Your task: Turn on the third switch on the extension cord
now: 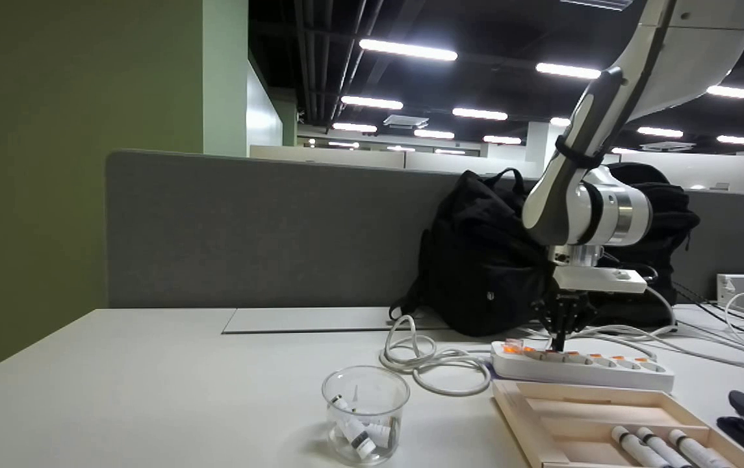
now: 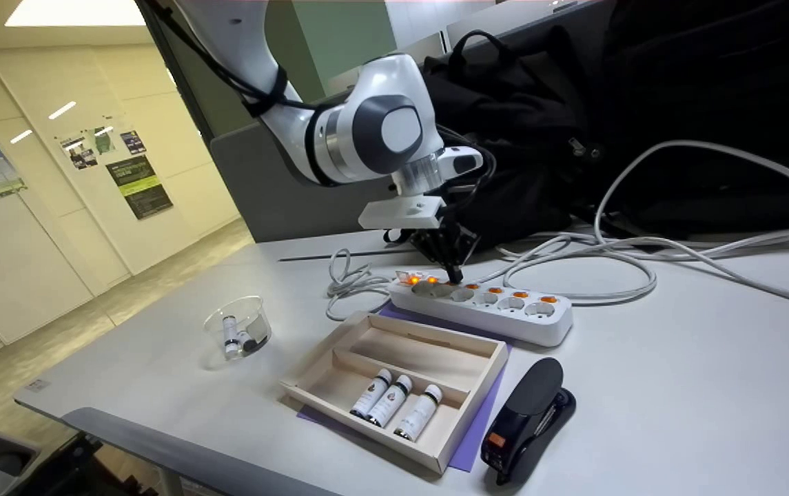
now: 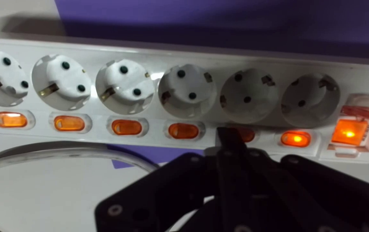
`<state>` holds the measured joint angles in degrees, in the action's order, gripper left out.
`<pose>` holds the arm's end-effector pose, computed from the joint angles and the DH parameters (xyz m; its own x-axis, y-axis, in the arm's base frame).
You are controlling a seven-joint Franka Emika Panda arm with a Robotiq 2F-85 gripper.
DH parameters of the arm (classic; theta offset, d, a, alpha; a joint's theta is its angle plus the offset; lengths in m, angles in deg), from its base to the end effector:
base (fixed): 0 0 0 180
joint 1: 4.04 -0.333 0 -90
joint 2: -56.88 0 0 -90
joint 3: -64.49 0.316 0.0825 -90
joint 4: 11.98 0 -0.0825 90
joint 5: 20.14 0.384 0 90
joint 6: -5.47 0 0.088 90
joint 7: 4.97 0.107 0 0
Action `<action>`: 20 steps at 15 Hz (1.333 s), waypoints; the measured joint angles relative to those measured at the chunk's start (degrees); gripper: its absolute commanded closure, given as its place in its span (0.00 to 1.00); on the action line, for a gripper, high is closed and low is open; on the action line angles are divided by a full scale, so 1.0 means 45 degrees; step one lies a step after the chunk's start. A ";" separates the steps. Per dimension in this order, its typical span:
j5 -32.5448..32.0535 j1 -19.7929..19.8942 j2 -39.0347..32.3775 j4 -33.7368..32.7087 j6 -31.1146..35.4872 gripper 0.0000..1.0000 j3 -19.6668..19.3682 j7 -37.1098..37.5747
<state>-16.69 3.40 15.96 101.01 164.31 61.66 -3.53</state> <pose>0.5991 -0.1111 0.1106 0.9662 -0.2426 0.0877 -0.2438 -0.9698 0.0036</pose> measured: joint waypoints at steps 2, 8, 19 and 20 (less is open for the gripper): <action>0.0000 0.0000 -0.0003 -0.0001 0.0004 1.00 0.0000 -0.0014; -0.0032 -0.0020 -0.0107 -0.0006 0.0095 1.00 -0.0057 -0.0057; -0.0039 -0.0352 0.0790 -0.0439 -0.0492 0.73 -0.0008 -0.0144; -0.0055 -0.0418 0.1304 -0.0478 -0.1143 0.67 0.0039 -0.0266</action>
<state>-16.93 1.52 21.82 98.86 159.17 61.83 -4.72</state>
